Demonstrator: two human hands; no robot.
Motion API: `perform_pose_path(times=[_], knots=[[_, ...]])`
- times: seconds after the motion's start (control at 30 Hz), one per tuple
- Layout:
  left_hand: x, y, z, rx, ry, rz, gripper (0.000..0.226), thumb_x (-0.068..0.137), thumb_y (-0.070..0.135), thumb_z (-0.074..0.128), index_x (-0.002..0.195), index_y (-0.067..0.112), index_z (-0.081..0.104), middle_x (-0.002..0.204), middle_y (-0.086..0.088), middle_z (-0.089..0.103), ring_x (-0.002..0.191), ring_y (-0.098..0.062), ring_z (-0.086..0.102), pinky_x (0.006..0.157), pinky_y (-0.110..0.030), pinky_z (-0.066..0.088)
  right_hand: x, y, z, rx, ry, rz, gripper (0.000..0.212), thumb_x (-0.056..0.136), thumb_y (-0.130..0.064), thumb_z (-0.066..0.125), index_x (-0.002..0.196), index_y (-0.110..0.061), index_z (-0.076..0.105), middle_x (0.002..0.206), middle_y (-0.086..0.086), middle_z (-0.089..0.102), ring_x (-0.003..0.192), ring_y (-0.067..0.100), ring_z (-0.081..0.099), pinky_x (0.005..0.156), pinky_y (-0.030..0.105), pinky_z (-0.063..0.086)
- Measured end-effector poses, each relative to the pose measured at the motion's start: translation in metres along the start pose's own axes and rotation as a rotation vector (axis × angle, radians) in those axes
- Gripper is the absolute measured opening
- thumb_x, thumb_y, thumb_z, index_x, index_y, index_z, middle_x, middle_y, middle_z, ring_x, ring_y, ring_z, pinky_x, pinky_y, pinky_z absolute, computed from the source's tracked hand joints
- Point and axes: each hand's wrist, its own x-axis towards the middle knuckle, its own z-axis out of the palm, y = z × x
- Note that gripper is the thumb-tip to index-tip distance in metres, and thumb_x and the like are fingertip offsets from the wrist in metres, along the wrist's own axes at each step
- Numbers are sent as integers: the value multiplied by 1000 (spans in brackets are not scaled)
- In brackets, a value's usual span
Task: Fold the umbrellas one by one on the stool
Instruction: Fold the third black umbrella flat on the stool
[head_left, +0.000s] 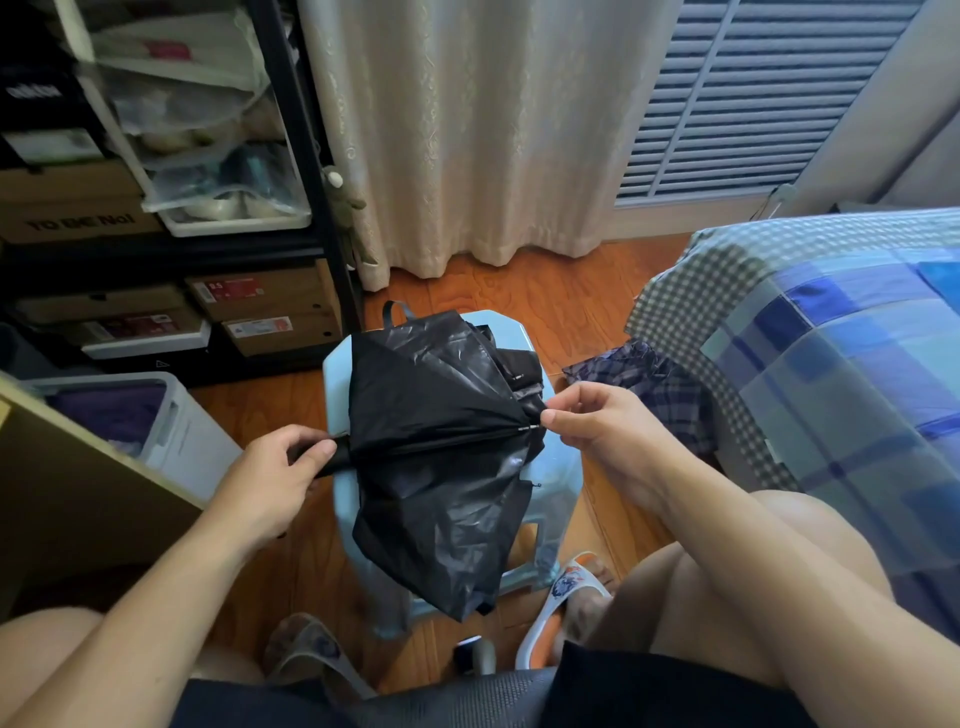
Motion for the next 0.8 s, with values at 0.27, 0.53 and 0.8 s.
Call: perform_pose_path(times=[0.27, 0.53, 0.8], knots=[[-4, 34, 6, -104, 111, 97, 30, 101, 38, 60, 128, 28, 65, 123, 10, 57, 119, -13, 52, 97, -35, 44, 0, 1, 5, -119, 55, -88, 17, 90, -11, 77, 104, -20, 72, 88, 0, 73, 77, 15, 65, 79, 35, 54], [23, 52, 22, -568, 125, -90, 15, 97, 30, 70, 99, 15, 71, 98, -1, 72, 92, -16, 68, 74, -30, 52, -6, 2, 9, 96, 29, -20, 35, 89, 0, 76, 120, -15, 68, 81, 2, 73, 68, 17, 67, 72, 29, 58], [19, 42, 16, -895, 120, -140, 20, 97, 14, 68, 79, 20, 62, 85, 1, 72, 81, -14, 68, 66, -30, 55, 2, 0, 8, 362, 58, -15, 19, 92, 1, 71, 108, -9, 68, 92, 11, 69, 70, 20, 64, 80, 36, 58]])
